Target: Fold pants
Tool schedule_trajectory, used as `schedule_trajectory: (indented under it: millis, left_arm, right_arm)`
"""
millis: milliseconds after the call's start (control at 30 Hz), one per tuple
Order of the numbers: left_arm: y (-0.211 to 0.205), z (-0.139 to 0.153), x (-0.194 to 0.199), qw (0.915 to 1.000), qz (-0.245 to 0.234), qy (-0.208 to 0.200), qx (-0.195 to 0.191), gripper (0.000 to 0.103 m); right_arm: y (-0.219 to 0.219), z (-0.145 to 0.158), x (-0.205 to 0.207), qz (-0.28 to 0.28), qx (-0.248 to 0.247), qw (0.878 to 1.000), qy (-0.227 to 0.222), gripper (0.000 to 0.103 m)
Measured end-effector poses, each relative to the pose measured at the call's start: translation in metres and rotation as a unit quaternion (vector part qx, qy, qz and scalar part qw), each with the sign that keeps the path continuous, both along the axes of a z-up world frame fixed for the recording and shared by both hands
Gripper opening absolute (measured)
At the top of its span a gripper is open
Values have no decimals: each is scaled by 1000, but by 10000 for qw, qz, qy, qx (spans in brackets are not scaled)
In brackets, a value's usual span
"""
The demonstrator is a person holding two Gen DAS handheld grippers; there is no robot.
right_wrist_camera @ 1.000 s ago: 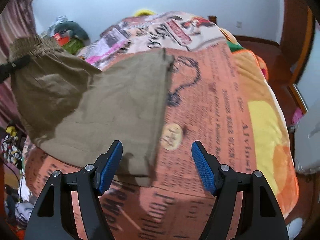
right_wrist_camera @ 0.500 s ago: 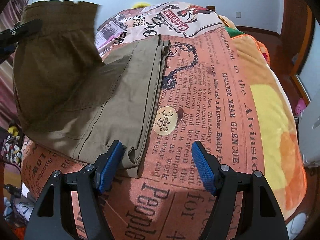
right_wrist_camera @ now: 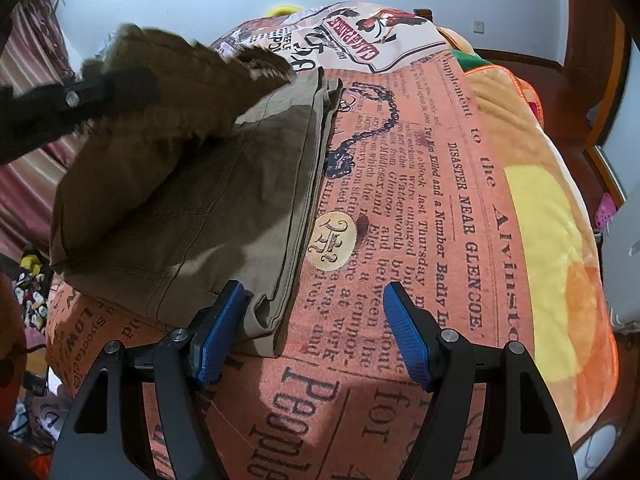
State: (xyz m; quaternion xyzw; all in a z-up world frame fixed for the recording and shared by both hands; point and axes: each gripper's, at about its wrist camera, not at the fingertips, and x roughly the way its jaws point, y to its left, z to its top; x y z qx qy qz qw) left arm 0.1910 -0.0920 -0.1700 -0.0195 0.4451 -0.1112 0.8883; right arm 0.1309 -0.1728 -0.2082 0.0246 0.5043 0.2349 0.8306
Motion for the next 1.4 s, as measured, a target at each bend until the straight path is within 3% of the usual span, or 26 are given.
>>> schedule_trajectory:
  millis: [400, 567, 700, 767, 900, 1167, 1400]
  left_arm:
    - [-19, -34, -2, 9978, -324, 539, 219, 29]
    - [-12, -24, -7, 9971, -401, 635, -111, 48]
    - [1, -7, -14, 9985, -283, 408, -248, 52]
    - [13, 1, -15, 9993, -113, 263, -236, 59]
    - [38, -1, -15, 9995, 262, 143, 118, 67]
    - [62, -48, -28, 9947, 363, 678, 678, 67]
    - [66, -47, -43, 9951, 261, 471, 825, 67]
  right_arm:
    - [2, 0, -1, -17, -35, 10000, -12, 68]
    - [1, 7, 0, -42, -121, 9999, -87, 68]
    - [-3, 18, -1, -112, -201, 9995, -238, 68]
    - [-6, 25, -1, -135, -199, 9992, -324, 68]
    - [-8, 43, -1, -171, -129, 9983, -537, 68]
    - [11, 69, 6, -45, 82, 9955, -945, 68]
    - [33, 44, 16, 105, -98, 9972, -736, 68]
